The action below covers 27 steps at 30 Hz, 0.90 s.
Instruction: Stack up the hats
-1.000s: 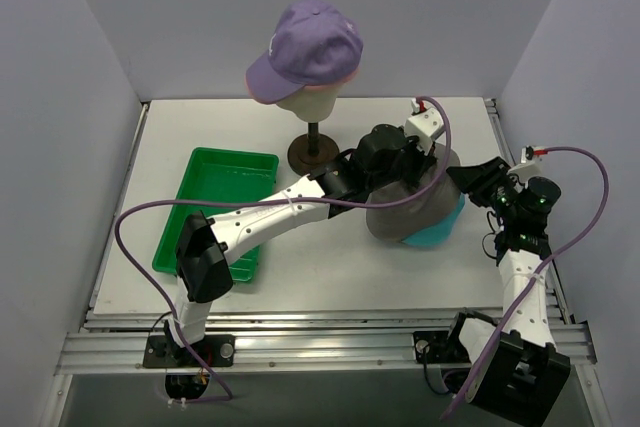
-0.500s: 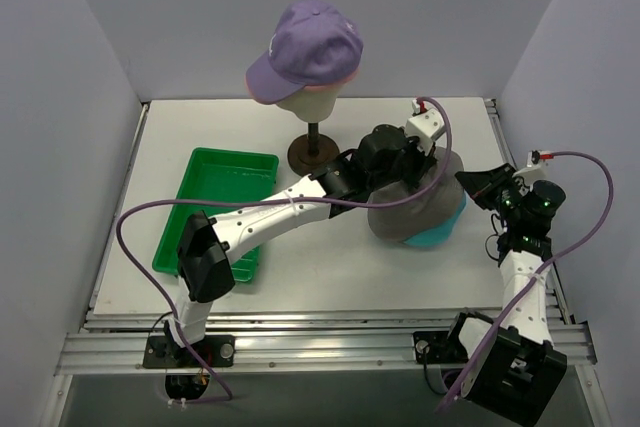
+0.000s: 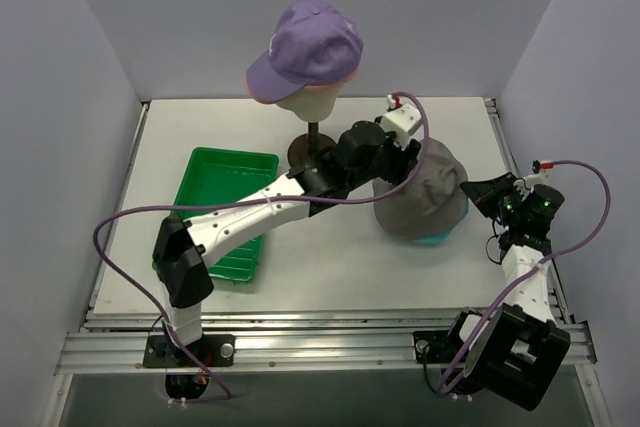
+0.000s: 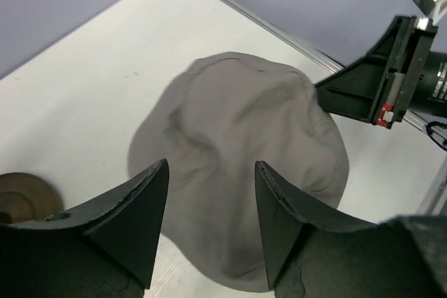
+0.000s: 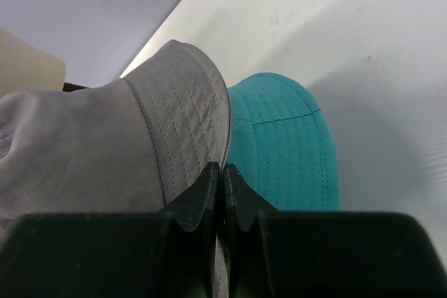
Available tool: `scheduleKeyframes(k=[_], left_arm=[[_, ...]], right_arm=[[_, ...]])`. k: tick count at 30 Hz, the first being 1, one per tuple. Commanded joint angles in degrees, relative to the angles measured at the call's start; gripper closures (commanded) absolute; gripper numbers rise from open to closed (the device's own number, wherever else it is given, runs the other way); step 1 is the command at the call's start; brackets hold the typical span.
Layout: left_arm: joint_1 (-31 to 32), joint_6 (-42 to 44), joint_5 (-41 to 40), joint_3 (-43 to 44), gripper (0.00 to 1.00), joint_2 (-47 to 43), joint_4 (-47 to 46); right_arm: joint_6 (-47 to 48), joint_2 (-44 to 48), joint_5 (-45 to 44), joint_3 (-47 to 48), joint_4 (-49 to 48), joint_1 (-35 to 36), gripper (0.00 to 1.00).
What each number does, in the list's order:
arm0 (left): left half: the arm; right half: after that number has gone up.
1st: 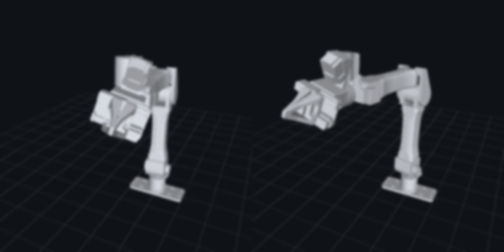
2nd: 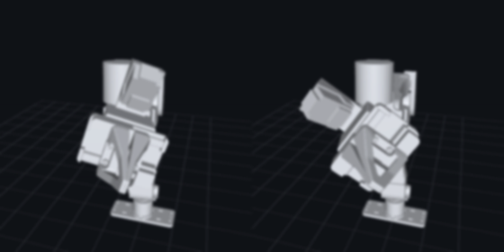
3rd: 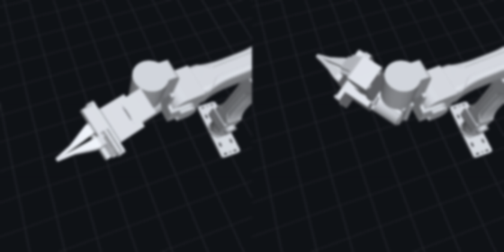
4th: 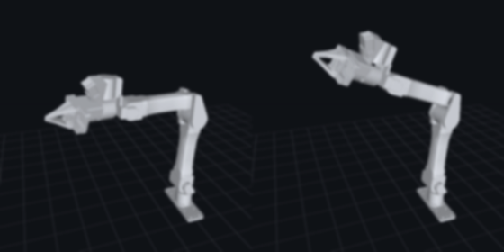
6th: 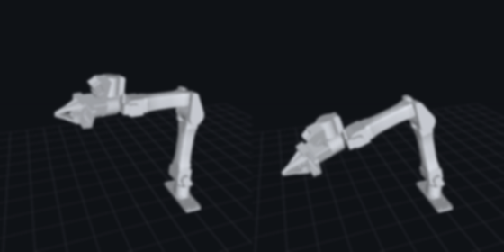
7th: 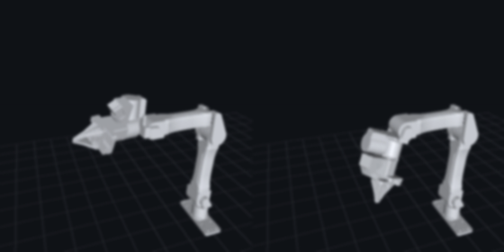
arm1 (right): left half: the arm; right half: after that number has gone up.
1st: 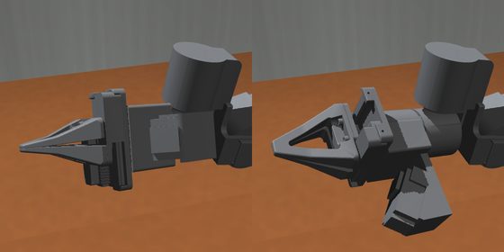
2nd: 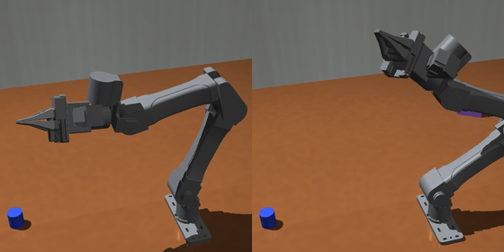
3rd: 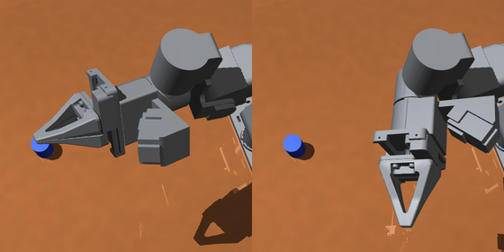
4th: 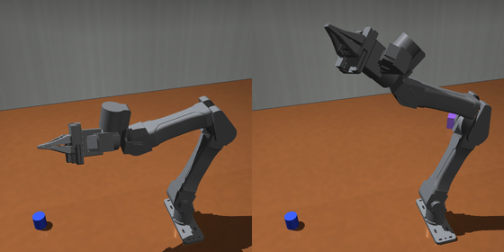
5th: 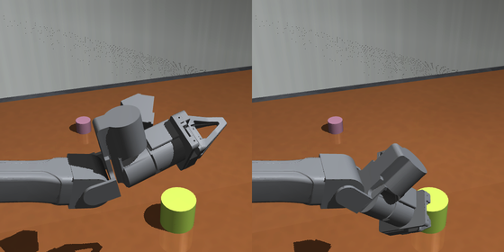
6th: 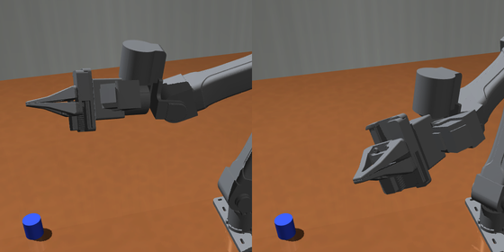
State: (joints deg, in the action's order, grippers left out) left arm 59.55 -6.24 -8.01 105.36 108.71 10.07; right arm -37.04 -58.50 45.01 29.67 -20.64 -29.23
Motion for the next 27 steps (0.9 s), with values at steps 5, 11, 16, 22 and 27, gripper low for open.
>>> scheduleKeyframes(k=[5,11,16,22,27], left_arm=[[-6.9,-7.6,-1.0,-12.6,0.39,-12.7,-3.3],[-10.8,-10.8,3.4,-22.3,0.40,-13.6,-8.1],[-11.3,-11.6,7.7,-25.7,0.40,-12.7,-14.0],[-12.4,-11.8,13.3,-25.8,0.40,-9.1,-18.0],[-13.8,-13.6,17.2,-25.9,0.40,-7.2,-21.9]], right_arm=[[0.9,-2.7,-2.6,0.4,-3.5,-0.3,1.00],[1.0,-6.7,-4.4,0.9,-5.5,1.5,1.00],[0.6,-8.6,-5.7,1.4,-6.6,2.5,1.00],[2.8,-13.0,-5.6,3.9,-6.4,2.7,1.00],[4.0,-15.9,-5.6,5.3,-6.5,2.8,1.00]])
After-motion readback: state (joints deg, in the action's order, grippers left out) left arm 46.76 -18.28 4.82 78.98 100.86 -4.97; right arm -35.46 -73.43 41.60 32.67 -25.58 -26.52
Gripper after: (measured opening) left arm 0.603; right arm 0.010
